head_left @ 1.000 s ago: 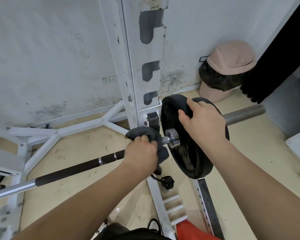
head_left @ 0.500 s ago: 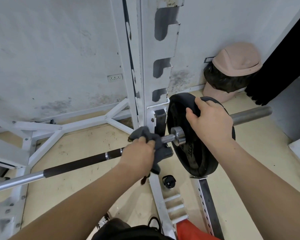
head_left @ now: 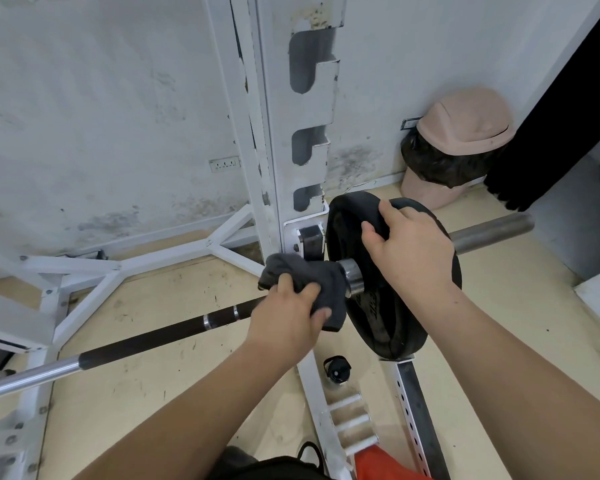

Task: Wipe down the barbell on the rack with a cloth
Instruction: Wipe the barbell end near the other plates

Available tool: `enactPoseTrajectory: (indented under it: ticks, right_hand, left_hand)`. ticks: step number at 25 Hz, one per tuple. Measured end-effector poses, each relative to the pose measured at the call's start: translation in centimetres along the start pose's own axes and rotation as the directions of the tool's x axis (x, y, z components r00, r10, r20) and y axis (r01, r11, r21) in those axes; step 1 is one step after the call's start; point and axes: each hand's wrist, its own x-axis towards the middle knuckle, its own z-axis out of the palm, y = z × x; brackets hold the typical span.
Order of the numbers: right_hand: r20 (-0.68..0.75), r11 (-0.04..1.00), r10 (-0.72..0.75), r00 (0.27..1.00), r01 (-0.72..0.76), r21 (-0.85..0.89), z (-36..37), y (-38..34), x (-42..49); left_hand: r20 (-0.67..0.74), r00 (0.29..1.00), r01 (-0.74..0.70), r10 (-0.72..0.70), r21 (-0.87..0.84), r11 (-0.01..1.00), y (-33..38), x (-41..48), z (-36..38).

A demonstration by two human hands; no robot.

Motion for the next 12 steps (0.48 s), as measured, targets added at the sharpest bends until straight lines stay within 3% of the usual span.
enactPoseTrajectory:
  ticks: [2, 3, 5, 7, 9, 12]
  right_hand:
    - [-0.025, 1.000, -0.004, 1.000, 0.003, -0.015, 0.2, 0.1, -0.1]
    - [-0.033, 1.000, 0.003, 0.999, -0.003, -0.021, 0.3, 0.2, -0.2]
    - [-0.030, 1.000, 0.003, 1.000, -0.003, -0.025, 0.4, 0.1, -0.3]
    - [-0.023, 1.000, 0.004, 1.000, -0.004, -0.021, 0.2, 0.1, -0.3]
    - [-0.010, 1.000, 0.005, 1.000, -0.005, -0.015, 0.1, 0.1, -0.2]
    - [-0.014, 1.000, 0.005, 1.000, -0.005, -0.005, 0.0, 0.1, -0.4]
  left_hand:
    - [0.015, 1.000, -0.026, 0.023, 0.231, 0.973, -1.0, -0.6, -0.4]
    - [-0.056, 0.989, -0.114, 0.137, 0.299, 0.948, -1.3, -0.7, -0.9]
    - [-0.111, 0.886, -0.369, 0.451, 0.419, 0.829, -1.7, 0.1, -1.0]
    - [0.013, 0.765, -0.557, 0.644, 0.514, 0.652, -2.2, 2.3, -0.6]
    - [0.143, 0.770, -0.576, 0.622, 0.577, 0.580, -1.6, 3.6, 0.1]
    - [0.121, 0.822, -0.514, 0.557, 0.578, 0.633, -1.6, 2.7, 0.9]
